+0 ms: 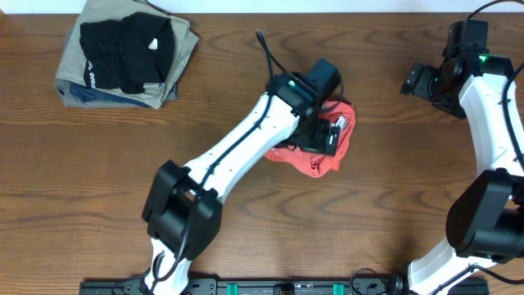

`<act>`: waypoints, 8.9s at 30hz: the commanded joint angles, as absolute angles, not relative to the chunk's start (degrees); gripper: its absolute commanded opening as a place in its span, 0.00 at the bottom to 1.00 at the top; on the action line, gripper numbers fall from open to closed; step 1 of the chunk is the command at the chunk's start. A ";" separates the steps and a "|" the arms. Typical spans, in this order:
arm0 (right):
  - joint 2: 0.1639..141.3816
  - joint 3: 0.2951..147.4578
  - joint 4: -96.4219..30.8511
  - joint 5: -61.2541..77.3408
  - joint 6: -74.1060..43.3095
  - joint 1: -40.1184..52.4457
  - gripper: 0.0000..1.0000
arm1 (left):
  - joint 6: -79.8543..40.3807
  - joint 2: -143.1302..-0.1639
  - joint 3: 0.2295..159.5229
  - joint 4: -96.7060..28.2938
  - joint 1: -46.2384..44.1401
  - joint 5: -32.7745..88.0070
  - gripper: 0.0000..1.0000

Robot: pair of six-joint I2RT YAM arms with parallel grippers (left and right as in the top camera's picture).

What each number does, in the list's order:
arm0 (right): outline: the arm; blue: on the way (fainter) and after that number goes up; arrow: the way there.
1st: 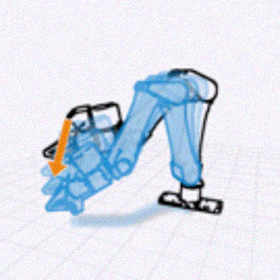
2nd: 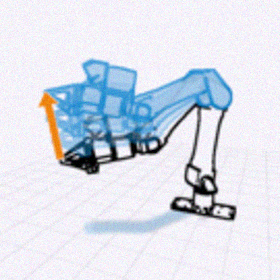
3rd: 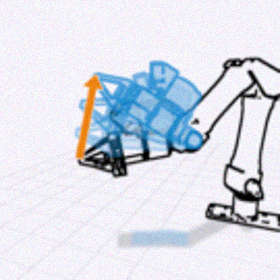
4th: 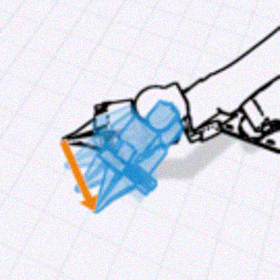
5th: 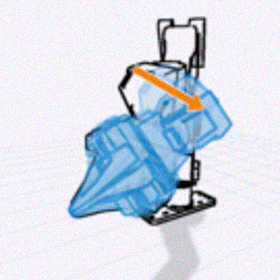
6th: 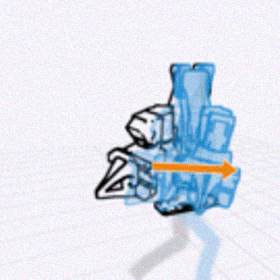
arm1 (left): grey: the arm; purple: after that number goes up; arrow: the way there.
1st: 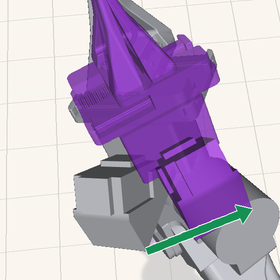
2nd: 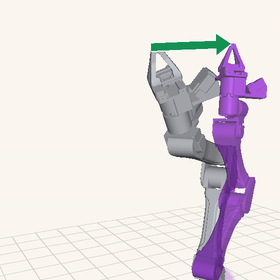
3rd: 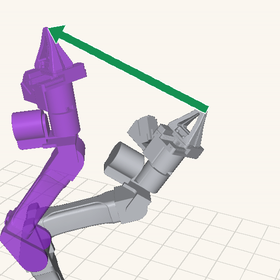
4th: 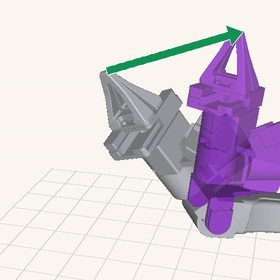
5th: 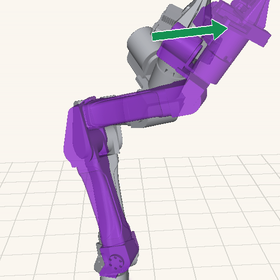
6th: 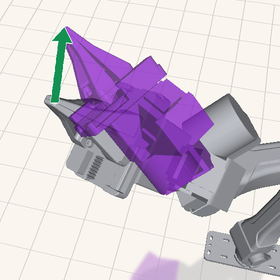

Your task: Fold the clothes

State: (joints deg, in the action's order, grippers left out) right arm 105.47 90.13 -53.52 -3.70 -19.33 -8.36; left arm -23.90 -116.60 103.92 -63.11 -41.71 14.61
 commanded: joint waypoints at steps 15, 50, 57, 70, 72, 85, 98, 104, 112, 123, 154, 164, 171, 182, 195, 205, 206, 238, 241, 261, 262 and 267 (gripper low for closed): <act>105.56 89.93 -53.60 -4.29 -20.12 -8.56 0.99 | -22.52 -123.31 102.80 -57.56 -46.39 15.09 0.98; 105.56 89.93 -53.60 -4.29 -20.12 -8.56 0.99 | -22.76 -124.25 102.43 -58.15 -45.41 4.01 0.39; 105.56 89.93 -53.60 -4.29 -20.12 -8.56 0.99 | -22.76 -124.25 102.43 -58.17 -45.41 4.03 0.27; 105.56 89.93 -53.60 -4.29 -20.12 -8.56 0.99 | -22.74 -123.61 102.89 -58.59 -45.43 4.03 0.06; 105.56 89.93 -53.60 -4.29 -20.12 -8.56 0.99 | -22.74 -122.74 103.44 -59.37 -45.76 4.03 0.06; 105.56 89.93 -53.60 -4.29 -20.14 -8.56 0.99 | -23.55 -119.63 104.25 -56.97 -52.97 4.03 0.06; 105.56 89.93 -53.60 -4.29 -20.12 -8.56 0.99 | -25.34 -119.94 102.87 -52.40 -55.75 4.03 0.29; 105.56 89.93 -53.60 -4.29 -20.12 -8.56 0.99 | -25.32 -118.80 103.09 -54.17 -55.68 4.01 0.29; 105.56 89.93 -53.60 -4.29 -20.12 -8.56 0.99 | -26.85 -110.98 103.09 -61.78 -50.35 3.97 0.52; 105.56 89.93 -53.60 -4.29 -20.12 -8.56 0.99 | -26.85 -106.54 101.75 -78.19 -35.27 -4.40 0.98; 105.73 89.93 -48.99 10.20 -17.02 7.20 0.85 | -34.83 -106.65 66.85 -53.71 -13.96 -6.79 0.98; 110.34 89.93 -47.48 -4.05 -12.84 18.09 0.86 | -34.83 -106.67 63.96 -50.72 -13.93 -6.61 0.98; 113.43 89.93 -48.84 -6.02 -11.90 17.06 0.79 | -34.83 -106.65 63.96 -50.54 -13.93 -6.61 0.98; 113.60 89.47 -49.71 -6.20 -4.29 14.76 0.78 | -34.83 -106.67 63.96 -50.00 -13.93 -6.61 0.98; 113.60 89.01 -50.17 -0.34 -3.55 14.22 0.79 | -34.83 -106.67 63.96 -49.98 -13.93 -6.59 0.98; 113.60 88.79 -53.56 1.74 8.49 13.06 0.74 | -34.81 -106.67 63.96 -50.19 -13.93 -6.59 0.98; 113.60 88.79 -53.89 1.74 10.17 12.62 0.74 | -34.81 -106.67 63.96 -50.17 -13.96 -6.59 0.98; 118.83 93.12 -48.64 -0.23 -1.13 7.03 0.08 | -34.81 -106.65 63.96 -49.10 -13.93 -6.59 0.98; 118.85 93.10 -48.60 -3.84 -3.57 5.89 0.08 | -34.81 -106.65 63.96 -49.12 -13.96 -6.61 0.98; 118.72 98.15 -61.23 -23.05 -20.67 1.48 0.99 | -34.83 -106.67 63.96 -48.93 -13.96 -6.39 0.98; 118.72 100.31 -63.79 -24.34 -22.15 1.28 0.99 | -34.83 -106.67 63.96 -48.93 -13.96 -6.39 0.98; 118.72 109.32 -71.05 -16.97 -21.76 0.99 0.99 | -34.83 -106.67 63.96 -48.93 -13.96 -6.39 0.98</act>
State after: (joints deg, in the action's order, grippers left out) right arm 119.20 104.95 -69.69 -19.88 -20.08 1.54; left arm -34.52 -106.10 64.29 -48.84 -13.98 -6.35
